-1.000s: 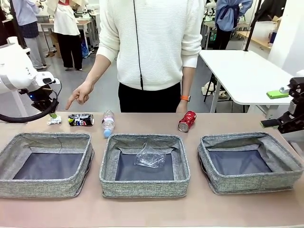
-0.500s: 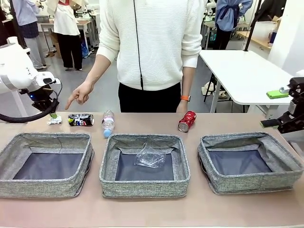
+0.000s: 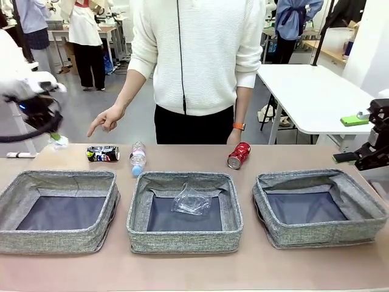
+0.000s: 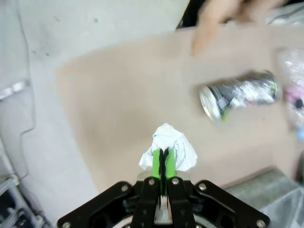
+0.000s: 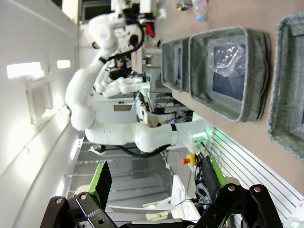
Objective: Sort the waste into the appropriate baskets.
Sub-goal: Pick up the waste item pointed out by the person.
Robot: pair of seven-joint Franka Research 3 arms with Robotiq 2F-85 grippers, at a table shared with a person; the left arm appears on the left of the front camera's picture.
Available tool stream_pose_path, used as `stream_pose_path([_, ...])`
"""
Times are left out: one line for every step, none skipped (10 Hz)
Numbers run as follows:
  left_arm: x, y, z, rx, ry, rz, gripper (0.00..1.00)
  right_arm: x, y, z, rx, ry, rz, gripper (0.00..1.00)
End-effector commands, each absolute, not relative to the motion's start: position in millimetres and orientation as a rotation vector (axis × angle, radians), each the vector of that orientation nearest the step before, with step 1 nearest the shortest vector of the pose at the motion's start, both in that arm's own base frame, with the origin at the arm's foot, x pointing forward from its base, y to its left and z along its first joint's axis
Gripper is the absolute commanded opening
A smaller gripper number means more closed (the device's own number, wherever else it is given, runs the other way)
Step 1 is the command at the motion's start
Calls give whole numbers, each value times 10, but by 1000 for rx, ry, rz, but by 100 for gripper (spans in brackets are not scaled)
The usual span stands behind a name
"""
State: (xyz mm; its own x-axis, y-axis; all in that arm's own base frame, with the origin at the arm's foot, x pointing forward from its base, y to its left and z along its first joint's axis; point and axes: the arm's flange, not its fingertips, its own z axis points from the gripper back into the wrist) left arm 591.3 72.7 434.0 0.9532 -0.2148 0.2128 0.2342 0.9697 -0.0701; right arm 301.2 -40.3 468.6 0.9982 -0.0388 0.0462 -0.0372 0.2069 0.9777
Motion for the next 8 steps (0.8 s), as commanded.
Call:
stream_pose_path([5216, 688, 4998, 21, -171, -220, 0, 3014, -382, 4736, 1382, -59, -20, 100])
stream_pose_path([5019, 649, 5159, 42, -174, -267, 0, 3014, -382, 4736, 1382, -59, -20, 100])
stream_pose_path([4879, 620, 5244, 55, -183, -286, 0, 3014, -382, 4736, 1382, -59, -20, 100])
stream_pose_path([4818, 612, 5275, 51, -186, -302, 0, 3014, -382, 4736, 1382, -59, -20, 100])
stream_pose_path([4835, 665, 5262, 8, -198, -286, 0, 3014, -382, 4736, 1382, -59, -20, 100])
stream_pose_path([4885, 749, 5193, -88, -251, -277, 0, 3014, -382, 4736, 1382, -59, -20, 100])
stream_pose_path([4759, 608, 5427, 36, -186, -295, 0, 3014, -382, 4736, 1382, -59, -20, 100])
stream_pose_path([4759, 608, 5427, 36, -186, -295, 0, 3014, -382, 4736, 1382, -59, -20, 100])
